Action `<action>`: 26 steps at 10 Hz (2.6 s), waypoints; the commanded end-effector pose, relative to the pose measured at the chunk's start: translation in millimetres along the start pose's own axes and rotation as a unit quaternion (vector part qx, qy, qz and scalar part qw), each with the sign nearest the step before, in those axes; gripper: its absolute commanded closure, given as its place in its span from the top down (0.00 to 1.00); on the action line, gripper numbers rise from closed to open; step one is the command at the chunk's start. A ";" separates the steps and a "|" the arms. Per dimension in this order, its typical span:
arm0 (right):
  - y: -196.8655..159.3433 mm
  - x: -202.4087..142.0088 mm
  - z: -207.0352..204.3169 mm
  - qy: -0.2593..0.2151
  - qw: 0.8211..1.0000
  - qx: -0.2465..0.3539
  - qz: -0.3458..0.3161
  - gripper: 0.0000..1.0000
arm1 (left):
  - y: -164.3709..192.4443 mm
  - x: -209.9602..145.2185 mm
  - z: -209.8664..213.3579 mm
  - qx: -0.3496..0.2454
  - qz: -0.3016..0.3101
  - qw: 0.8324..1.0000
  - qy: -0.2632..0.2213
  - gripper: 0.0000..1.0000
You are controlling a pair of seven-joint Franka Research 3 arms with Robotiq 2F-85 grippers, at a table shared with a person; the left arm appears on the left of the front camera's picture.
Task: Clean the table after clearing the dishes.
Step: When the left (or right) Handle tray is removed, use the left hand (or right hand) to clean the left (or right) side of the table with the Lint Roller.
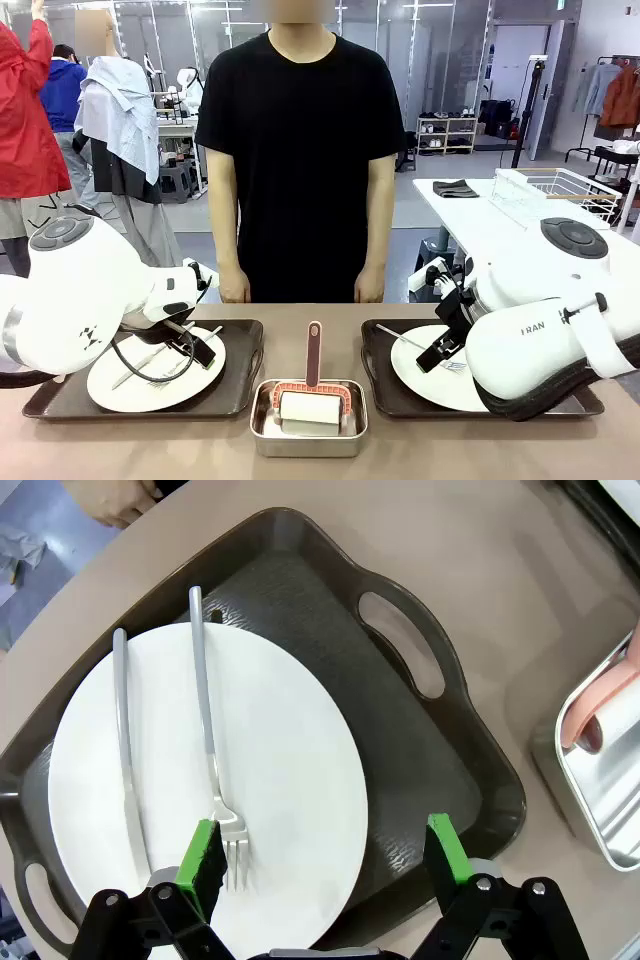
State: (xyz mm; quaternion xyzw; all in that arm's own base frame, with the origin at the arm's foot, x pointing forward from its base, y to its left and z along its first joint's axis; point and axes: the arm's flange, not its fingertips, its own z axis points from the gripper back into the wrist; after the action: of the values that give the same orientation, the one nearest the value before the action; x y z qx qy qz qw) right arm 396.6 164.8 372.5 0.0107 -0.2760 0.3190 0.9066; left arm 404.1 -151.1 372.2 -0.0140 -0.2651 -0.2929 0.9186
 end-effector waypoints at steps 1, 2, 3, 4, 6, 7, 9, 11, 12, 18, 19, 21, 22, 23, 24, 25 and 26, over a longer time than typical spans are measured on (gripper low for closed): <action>0.0 0.0 0.0 0.000 1.000 0.000 0.000 1.00 | -0.2 0.0 0.0 0.000 0.000 1.000 0.000 1.00; 0.0 0.0 0.0 0.000 1.000 0.000 0.000 1.00 | -0.2 0.0 0.0 0.000 0.000 1.000 0.000 1.00; 0.0 0.0 0.0 0.000 1.000 0.000 0.000 1.00 | -0.2 0.0 0.0 0.000 0.000 1.000 0.000 1.00; 0.0 0.0 0.0 0.000 1.000 0.000 0.000 1.00 | -0.2 0.0 0.0 0.000 0.000 1.000 0.000 1.00; 0.0 0.0 0.0 0.000 1.000 0.000 0.000 1.00 | -0.2 0.0 0.0 0.000 0.000 1.000 0.000 1.00; 0.0 0.0 0.0 0.000 1.000 0.000 0.000 1.00 | -0.2 0.0 0.0 0.000 0.000 1.000 0.000 1.00; 0.0 0.0 0.0 0.000 1.000 0.000 0.000 1.00 | -0.2 0.0 0.0 0.000 0.000 1.000 0.000 1.00; -19.5 19.8 20.9 0.012 0.999 0.032 -0.001 1.00 | 21.3 22.2 19.4 -0.026 0.010 1.000 -0.004 1.00; -35.9 34.7 36.1 0.019 0.997 0.072 0.010 1.00 | 35.6 34.3 31.0 -0.050 0.025 0.998 -0.002 1.00; -173.8 31.9 73.9 -0.079 0.885 0.419 -0.184 1.00 | 199.4 25.8 88.2 -0.411 0.145 0.892 -0.118 1.00; -195.8 10.5 74.2 -0.096 0.866 0.434 -0.230 1.00 | 223.8 5.3 87.6 -0.425 0.179 0.875 -0.145 1.00; -245.4 -48.7 79.7 -0.112 0.840 0.423 -0.320 1.00 | 272.4 -42.9 89.2 -0.418 0.249 0.856 -0.176 1.00; -270.8 -83.3 84.2 -0.123 0.822 0.414 -0.371 1.00 | 293.1 -67.1 93.8 -0.410 0.274 0.849 -0.191 1.00; -295.9 -123.4 91.4 -0.136 0.799 0.404 -0.424 1.00 | 309.5 -92.8 105.2 -0.404 0.303 0.836 -0.214 1.00; -317.4 -166.4 102.7 -0.153 0.779 0.390 -0.467 1.00 | 324.3 -116.6 116.3 -0.390 0.316 0.835 -0.225 1.00; -332.6 -208.7 112.6 -0.163 0.766 0.365 -0.504 1.00 | 335.8 -141.2 123.2 -0.382 0.345 0.827 -0.225 1.00; -342.5 -248.5 129.5 -0.179 0.748 0.347 -0.536 1.00 | 341.4 -168.1 129.7 -0.367 0.365 0.822 -0.236 1.00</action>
State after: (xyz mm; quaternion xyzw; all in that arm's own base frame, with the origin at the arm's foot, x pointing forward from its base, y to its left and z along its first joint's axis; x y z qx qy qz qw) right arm 385.5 -265.9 406.1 0.5119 -0.2383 -0.1155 0.8173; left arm 422.9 241.5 443.6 -0.5038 -0.3145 -0.0165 0.8044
